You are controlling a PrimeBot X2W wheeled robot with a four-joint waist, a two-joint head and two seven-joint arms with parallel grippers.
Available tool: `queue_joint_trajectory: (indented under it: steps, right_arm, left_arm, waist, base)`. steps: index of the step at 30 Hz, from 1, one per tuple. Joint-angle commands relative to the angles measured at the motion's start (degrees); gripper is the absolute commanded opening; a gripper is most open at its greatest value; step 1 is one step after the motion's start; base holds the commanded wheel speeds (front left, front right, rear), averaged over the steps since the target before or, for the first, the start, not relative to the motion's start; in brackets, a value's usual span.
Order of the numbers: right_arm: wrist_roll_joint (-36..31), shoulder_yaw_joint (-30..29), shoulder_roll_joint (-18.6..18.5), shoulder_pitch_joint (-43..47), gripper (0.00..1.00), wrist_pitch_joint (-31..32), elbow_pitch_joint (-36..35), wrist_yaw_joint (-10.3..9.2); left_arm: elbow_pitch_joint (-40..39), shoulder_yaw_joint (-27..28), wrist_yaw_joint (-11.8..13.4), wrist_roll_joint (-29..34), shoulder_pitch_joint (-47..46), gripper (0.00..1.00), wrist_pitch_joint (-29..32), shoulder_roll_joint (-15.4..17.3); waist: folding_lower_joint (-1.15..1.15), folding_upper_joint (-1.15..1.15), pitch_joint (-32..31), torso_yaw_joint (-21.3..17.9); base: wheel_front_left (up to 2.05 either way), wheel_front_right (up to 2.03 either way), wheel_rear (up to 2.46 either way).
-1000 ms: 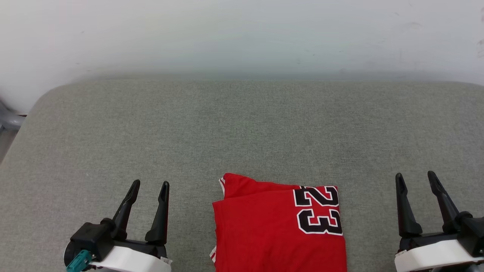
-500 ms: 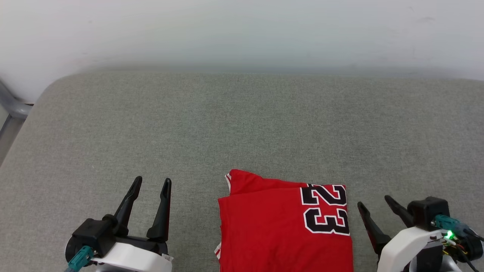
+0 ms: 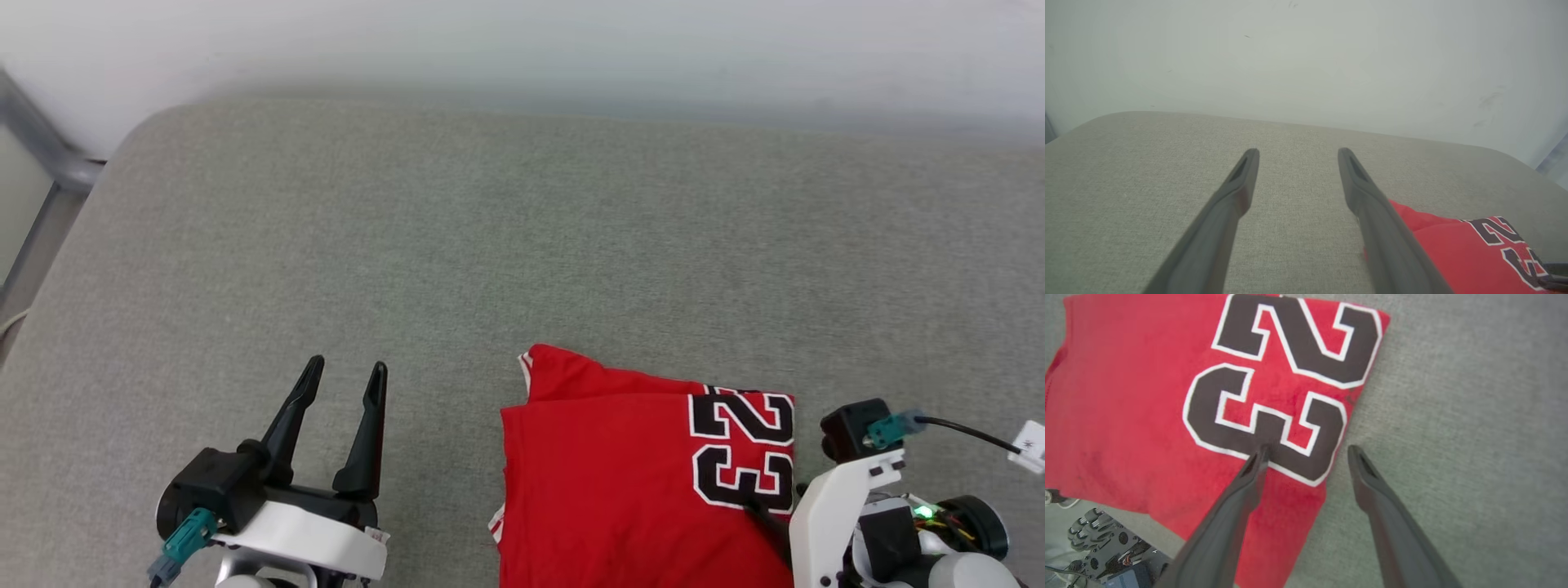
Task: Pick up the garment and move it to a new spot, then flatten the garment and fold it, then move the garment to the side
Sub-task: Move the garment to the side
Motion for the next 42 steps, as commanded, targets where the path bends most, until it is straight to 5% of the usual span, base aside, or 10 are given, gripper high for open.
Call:
queue_joint_trajectory:
  steps: [1, 10, 11, 12, 13, 25, 29, 30, 33, 42]
  right_arm:
    - [0.3, 0.1, 0.2, -0.6, 1.00, 0.8, 0.6, -0.05]
    - [1.5, 2.2, 2.2, 0.5, 1.00, 7.6, 7.1, -0.01]
    - [1.8, 2.8, 2.2, 0.6, 0.83, 8.0, 7.5, 0.06]
    - [2.0, 3.2, 2.0, 0.7, 0.09, 7.9, 7.8, 0.06]
    - [1.7, 3.6, 1.5, 0.5, 0.00, 7.7, 7.9, 0.05]
    - [-0.9, 9.6, -9.8, -5.7, 0.00, 0.7, 2.0, -0.07]
    - [-2.1, 14.7, -17.2, -9.0, 0.00, 0.3, -0.5, -0.07]
    - [-2.3, 19.4, -23.4, -11.4, 0.00, 0.1, -1.7, -0.07]
    - [-1.0, 22.2, -29.3, -14.6, 0.00, -0.5, -2.0, -0.08]
    - [0.9, 27.3, -41.0, -24.5, 0.00, -6.8, 1.8, -0.07]
  left_arm:
    - [0.0, -0.1, -0.1, -0.1, -0.9, 1.00, -0.1, -0.1]
    - [0.3, -0.4, -0.1, -0.2, -2.2, 1.00, -0.1, -0.3]
    - [0.4, -0.4, -0.1, -0.2, -2.3, 1.00, -0.1, -0.3]
    - [0.4, -0.4, -0.1, -0.2, -2.3, 1.00, -0.1, -0.3]
    - [0.4, -0.3, -0.1, -0.2, -2.4, 1.00, -0.1, -0.3]
    - [0.8, -5.4, -0.1, -1.6, -0.8, 1.00, -0.1, 2.3]
    - [0.5, -6.8, 0.0, -2.2, -0.7, 1.00, -0.1, 3.0]
    - [0.1, -6.8, 0.0, -2.2, -1.0, 1.00, -0.1, 3.3]
    - [-0.5, -6.9, 0.0, -2.3, -1.6, 1.00, -0.1, 3.6]
    - [-4.1, -8.9, 0.0, -0.8, -5.7, 1.00, -0.1, 6.1]
  waist:
    - [0.00, 0.00, 1.0, 1.0]
    - [0.00, 0.00, 2.9, 3.2]
    - [0.00, 0.00, 2.9, 3.3]
    - [0.00, 0.00, 3.0, 3.4]
    - [0.00, 0.00, 3.0, 3.4]
    - [0.00, 0.00, 0.2, -1.6]
    - [0.00, 0.00, -0.3, -5.2]
    - [0.00, 0.00, -0.2, -8.2]
    - [0.00, 0.00, 0.6, -11.2]
    - [0.00, 0.00, 9.1, -20.9]
  base:
    - [0.00, 0.00, 0.00]
    - [0.00, 0.00, 0.00]
    - [0.00, 0.00, 0.00]
    - [0.00, 0.00, 0.00]
    - [0.00, 0.00, 0.00]
    - [0.00, 0.00, 0.00]
    - [0.00, 0.00, 0.00]
    - [0.00, 0.00, 0.00]
    - [0.00, 0.00, 0.00]
    - [0.00, 0.00, 0.00]
